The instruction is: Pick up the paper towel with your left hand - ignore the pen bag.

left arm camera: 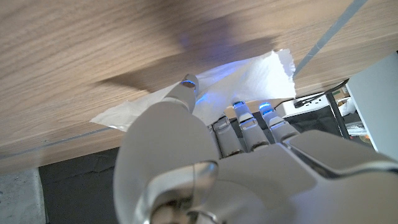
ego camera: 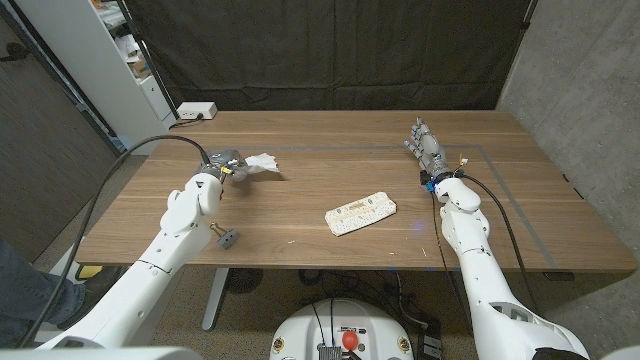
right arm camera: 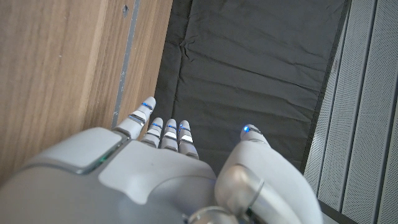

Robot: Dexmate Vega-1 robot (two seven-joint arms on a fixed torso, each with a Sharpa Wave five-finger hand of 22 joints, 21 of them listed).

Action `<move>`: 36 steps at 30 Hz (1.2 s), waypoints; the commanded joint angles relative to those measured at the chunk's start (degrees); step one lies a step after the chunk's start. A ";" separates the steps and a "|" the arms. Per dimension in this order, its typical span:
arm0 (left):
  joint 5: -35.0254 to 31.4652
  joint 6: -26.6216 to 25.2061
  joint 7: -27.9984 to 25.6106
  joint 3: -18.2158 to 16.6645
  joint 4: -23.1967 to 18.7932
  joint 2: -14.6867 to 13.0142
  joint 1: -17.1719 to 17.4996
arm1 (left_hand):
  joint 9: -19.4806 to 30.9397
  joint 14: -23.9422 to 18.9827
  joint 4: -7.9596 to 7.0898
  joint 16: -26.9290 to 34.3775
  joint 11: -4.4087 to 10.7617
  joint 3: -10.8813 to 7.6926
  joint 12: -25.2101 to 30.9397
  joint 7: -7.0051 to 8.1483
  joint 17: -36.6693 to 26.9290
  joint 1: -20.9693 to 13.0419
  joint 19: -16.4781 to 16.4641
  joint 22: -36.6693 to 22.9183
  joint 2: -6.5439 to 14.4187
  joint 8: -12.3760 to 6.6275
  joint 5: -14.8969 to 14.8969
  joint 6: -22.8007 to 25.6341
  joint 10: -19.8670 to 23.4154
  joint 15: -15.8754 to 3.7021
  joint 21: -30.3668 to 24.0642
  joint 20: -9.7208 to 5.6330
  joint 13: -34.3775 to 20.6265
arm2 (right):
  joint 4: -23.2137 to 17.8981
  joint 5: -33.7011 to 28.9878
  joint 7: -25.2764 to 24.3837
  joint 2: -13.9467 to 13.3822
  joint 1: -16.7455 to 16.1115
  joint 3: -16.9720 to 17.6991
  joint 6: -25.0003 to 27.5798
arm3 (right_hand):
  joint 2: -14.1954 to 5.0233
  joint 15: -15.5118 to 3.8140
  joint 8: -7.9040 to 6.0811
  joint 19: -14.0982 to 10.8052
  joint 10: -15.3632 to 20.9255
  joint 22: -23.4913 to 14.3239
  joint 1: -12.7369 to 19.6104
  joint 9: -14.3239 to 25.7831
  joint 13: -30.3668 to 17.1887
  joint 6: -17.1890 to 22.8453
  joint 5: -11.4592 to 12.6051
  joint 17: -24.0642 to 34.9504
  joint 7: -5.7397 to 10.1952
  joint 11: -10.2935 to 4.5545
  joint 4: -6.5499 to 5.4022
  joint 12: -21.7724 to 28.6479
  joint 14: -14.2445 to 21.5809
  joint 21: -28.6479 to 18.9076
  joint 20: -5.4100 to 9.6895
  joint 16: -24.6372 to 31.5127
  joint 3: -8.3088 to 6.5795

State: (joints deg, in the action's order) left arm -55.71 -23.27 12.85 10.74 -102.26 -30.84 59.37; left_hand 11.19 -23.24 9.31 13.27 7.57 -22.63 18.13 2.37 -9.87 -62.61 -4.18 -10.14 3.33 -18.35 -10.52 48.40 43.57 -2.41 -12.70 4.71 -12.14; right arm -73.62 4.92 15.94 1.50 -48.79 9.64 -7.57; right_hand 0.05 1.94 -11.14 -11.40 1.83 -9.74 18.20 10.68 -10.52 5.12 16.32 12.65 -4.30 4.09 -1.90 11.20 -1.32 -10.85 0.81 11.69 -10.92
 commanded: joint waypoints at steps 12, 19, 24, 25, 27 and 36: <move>-0.40 1.02 -0.62 -2.12 -2.58 0.12 1.33 | 0.25 -0.79 -0.05 -0.34 0.08 0.33 0.00 0.40 0.00 -1.24 -0.55 -0.17 0.53 0.09 0.02 1.57 1.49 -1.50 0.31 -0.15 -0.50 | -1.29 0.33 -0.30 0.18 -0.88 -0.29 -0.32 | -0.47 0.29 -0.06 -0.06 -0.09 -0.08 0.19 0.15 -0.19 0.34 -0.13 0.33 -0.26 0.38 -0.09 -0.15 0.24 -0.10 -0.12 0.50 0.15; -0.28 1.38 -1.49 -2.29 -2.77 0.75 1.06 | 0.37 -1.89 0.07 -0.25 0.66 0.41 0.45 0.38 -0.14 -2.41 -1.58 -0.14 1.33 -0.64 -0.07 4.09 4.36 -2.14 0.18 -0.14 -0.93 | -1.43 0.54 -0.28 0.04 -0.73 -0.11 -0.33 | -0.48 0.31 -0.06 -0.05 -0.14 -0.08 0.19 0.14 -0.19 0.35 -0.12 0.34 -0.28 0.36 -0.04 -0.17 0.28 -0.10 -0.12 0.51 0.20; -0.35 1.50 -1.25 -2.17 -2.82 0.88 0.66 | 0.48 -3.81 0.11 0.20 0.81 0.92 0.88 0.06 -0.30 -3.25 -2.78 -0.09 1.53 -1.70 -0.01 7.08 7.18 -2.80 0.04 -0.15 -1.38 | -1.76 0.66 -0.34 -0.08 -0.89 0.09 -0.23 | -0.48 0.32 -0.06 -0.05 -0.09 -0.08 0.18 0.14 -0.19 0.34 -0.12 0.35 -0.25 0.43 -0.02 -0.15 0.25 -0.11 -0.13 0.50 0.24; -0.33 1.66 -1.18 -2.17 -2.84 0.81 0.59 | 0.48 -3.92 0.13 0.21 0.87 0.98 0.86 0.04 -0.29 -3.31 -2.90 -0.08 1.48 -1.73 0.00 7.19 7.29 -2.85 0.03 -0.14 -1.42 | -1.80 0.66 -0.35 -0.10 -0.93 0.11 -0.26 | -0.48 0.32 -0.06 -0.05 -0.09 -0.08 0.18 0.14 -0.19 0.33 -0.12 0.35 -0.23 0.43 -0.02 -0.14 0.24 -0.11 -0.13 0.50 0.24; -0.70 1.25 -1.06 -2.06 -3.03 0.97 0.43 | 0.49 -4.26 0.12 0.28 0.86 1.13 0.91 0.21 -0.31 -3.41 -2.89 -0.08 1.44 -1.90 0.02 7.66 7.70 -2.94 0.10 -0.08 -1.52 | -1.91 0.74 -0.34 -0.13 -0.99 0.19 -0.23 | -0.49 0.31 -0.06 -0.02 -0.09 -0.08 0.17 0.14 -0.19 0.35 -0.12 0.35 -0.24 0.42 -0.02 -0.14 0.21 -0.10 -0.11 0.49 0.26; -1.34 1.03 -0.77 -2.26 -3.94 0.93 0.29 | 0.53 -5.19 0.02 0.49 1.04 1.49 0.90 0.00 -0.35 -3.60 -3.14 -0.06 1.48 -2.09 0.05 8.22 8.37 -2.89 0.17 0.17 -1.81 | -1.94 0.91 -0.17 -0.21 -0.92 0.27 -0.35 | -0.51 0.30 -0.08 -0.01 -0.07 -0.08 0.16 0.14 -0.19 0.37 -0.11 0.36 -0.29 0.42 0.02 -0.13 0.21 -0.10 -0.12 0.49 0.32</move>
State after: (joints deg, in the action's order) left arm -56.30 -21.94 11.81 8.63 -105.34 -30.10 60.00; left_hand 11.63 -27.70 9.35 13.18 8.65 -21.38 18.51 2.35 -10.02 -65.64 -6.84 -10.15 4.67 -20.14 -10.51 55.81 51.45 -2.65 -12.47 4.73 -13.73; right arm -75.37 5.56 15.67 1.43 -49.70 9.71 -7.79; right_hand 0.05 1.94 -11.14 -11.40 1.83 -9.73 18.20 10.68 -10.52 5.12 16.32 12.93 -4.30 4.09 -1.90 11.20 -1.32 -10.86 0.81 11.69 -10.92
